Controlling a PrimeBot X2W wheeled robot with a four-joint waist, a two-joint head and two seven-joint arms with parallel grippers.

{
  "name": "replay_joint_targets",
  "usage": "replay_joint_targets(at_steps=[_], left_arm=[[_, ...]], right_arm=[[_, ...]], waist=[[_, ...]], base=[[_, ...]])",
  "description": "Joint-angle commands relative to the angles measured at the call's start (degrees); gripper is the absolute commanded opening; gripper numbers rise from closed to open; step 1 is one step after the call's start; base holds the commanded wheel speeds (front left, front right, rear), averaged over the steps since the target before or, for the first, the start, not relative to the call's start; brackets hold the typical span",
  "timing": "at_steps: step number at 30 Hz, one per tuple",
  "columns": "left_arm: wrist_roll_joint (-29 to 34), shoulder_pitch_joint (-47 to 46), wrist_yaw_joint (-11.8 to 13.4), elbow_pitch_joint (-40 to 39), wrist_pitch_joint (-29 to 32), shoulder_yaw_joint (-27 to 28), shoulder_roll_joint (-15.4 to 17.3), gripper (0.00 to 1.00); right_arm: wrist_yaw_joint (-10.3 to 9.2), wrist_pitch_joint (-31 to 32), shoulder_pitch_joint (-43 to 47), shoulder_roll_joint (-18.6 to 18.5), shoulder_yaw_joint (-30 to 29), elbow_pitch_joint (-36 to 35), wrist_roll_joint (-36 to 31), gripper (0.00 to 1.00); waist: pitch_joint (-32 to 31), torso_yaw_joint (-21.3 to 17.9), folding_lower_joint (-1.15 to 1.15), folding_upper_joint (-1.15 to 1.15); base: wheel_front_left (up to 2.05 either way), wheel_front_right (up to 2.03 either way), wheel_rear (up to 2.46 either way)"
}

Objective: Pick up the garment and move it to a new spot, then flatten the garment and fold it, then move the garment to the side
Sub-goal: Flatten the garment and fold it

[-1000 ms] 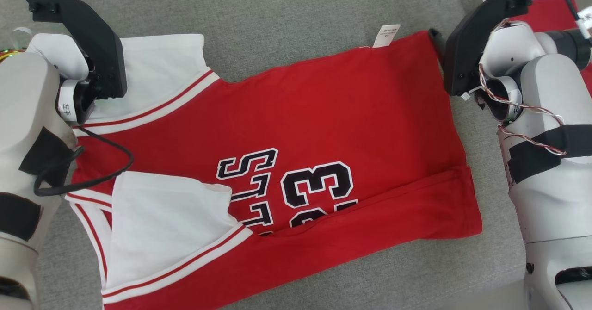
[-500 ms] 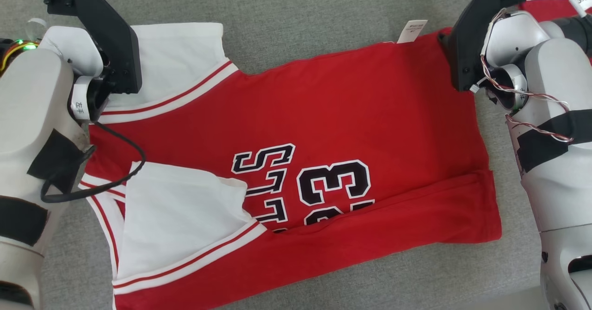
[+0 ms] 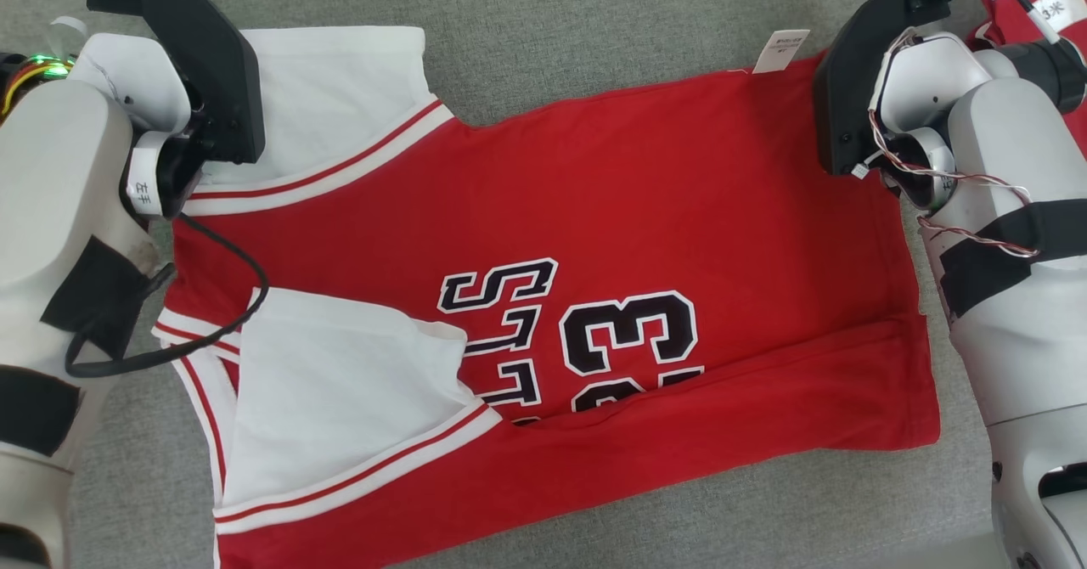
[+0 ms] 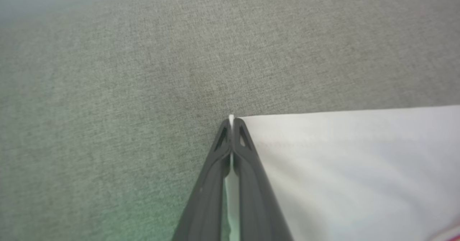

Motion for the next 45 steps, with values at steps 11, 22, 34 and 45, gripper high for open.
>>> replay_joint_targets(at_steps=[11, 22, 34, 45], left_arm=[[-6.52, 5.3, -5.09, -4.98, -5.09, 4.29, 1.63, 0.0], [-13.66, 15.42, -8.39, -19.11, -9.28, 8.24, 3.52, 0.0], [-19.16, 37.39, -5.6, -40.31, -15.36, 11.12, 5.78, 0.0], [-20.4, 53.89, -1.26, -50.84, -20.36, 12.2, 6.1, 0.0]], right_arm=[[-0.15, -7.27, 2.87, -1.82, 0.05, -2.29, 2.79, 0.0], [-0.15, -15.49, 12.58, -3.8, -3.77, -9.38, 3.74, 0.0], [-0.15, -20.0, 24.52, -5.31, -5.72, -16.28, 0.72, 0.0], [-0.15, -23.14, 32.1, -8.2, -6.36, -18.35, 1.74, 0.0]], waist=[[-2.6, 1.43, 0.0, 0.0], [-6.63, 4.43, 0.0, 0.0], [-11.64, 6.16, 0.0, 0.0], [-14.24, 8.02, 0.0, 0.0]], base=[[0.0, 0.0, 0.0], [0.0, 0.0, 0.0], [0.0, 0.0, 0.0], [0.0, 0.0, 0.0]])
